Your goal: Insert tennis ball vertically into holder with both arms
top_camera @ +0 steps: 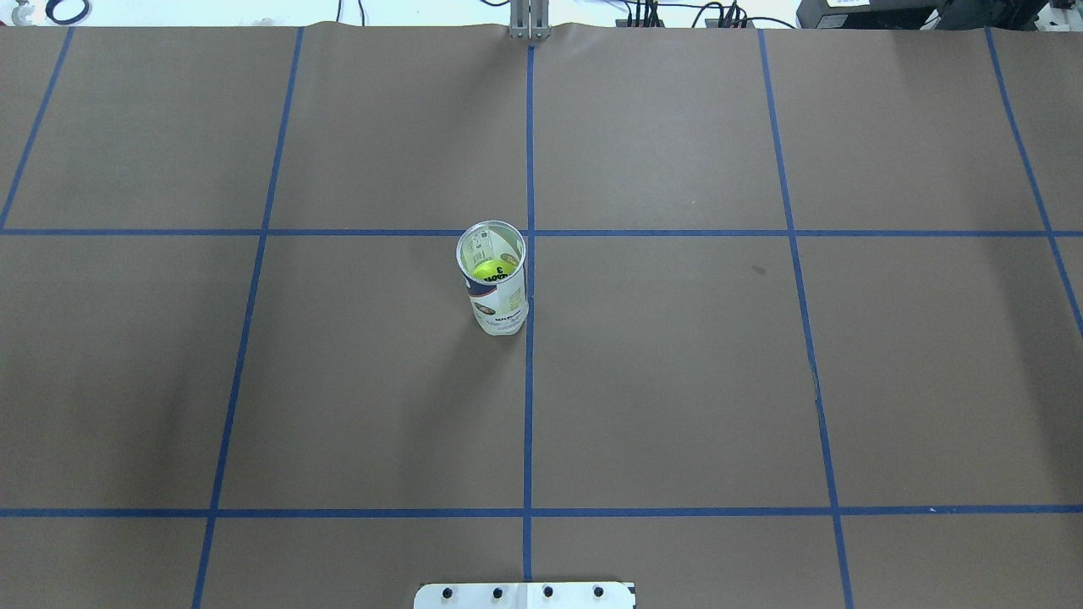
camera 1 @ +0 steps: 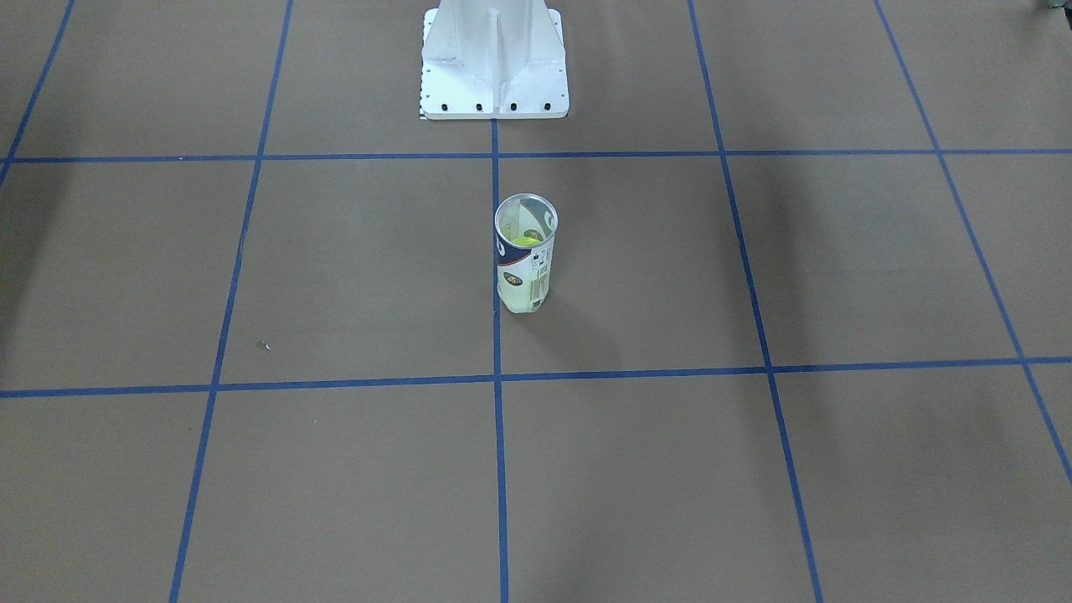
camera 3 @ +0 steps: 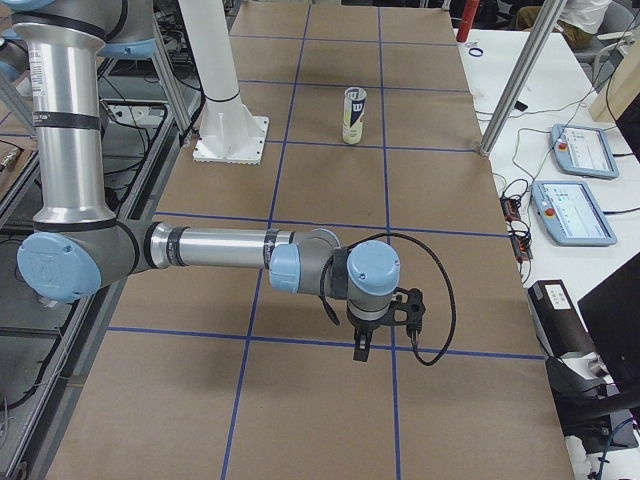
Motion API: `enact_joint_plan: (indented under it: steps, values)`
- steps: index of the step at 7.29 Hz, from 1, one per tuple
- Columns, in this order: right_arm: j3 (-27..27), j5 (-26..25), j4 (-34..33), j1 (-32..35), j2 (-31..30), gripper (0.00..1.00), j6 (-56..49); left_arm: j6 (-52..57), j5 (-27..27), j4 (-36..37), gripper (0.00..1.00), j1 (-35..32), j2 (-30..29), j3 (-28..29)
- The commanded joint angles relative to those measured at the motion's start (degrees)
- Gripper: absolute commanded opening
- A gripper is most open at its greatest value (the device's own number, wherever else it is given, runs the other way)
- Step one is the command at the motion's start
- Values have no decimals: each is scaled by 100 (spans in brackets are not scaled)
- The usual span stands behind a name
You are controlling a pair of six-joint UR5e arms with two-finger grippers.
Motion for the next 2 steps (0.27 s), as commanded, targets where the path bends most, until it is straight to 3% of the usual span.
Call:
enact_joint_plan:
  steps: [1, 2]
  values:
    - [9, 3, -3, 0, 1, 99, 3, 0, -7, -5, 99, 0, 6, 23]
    - [9, 3, 6, 0, -17, 99, 3, 0, -7, -5, 100, 0, 6, 24]
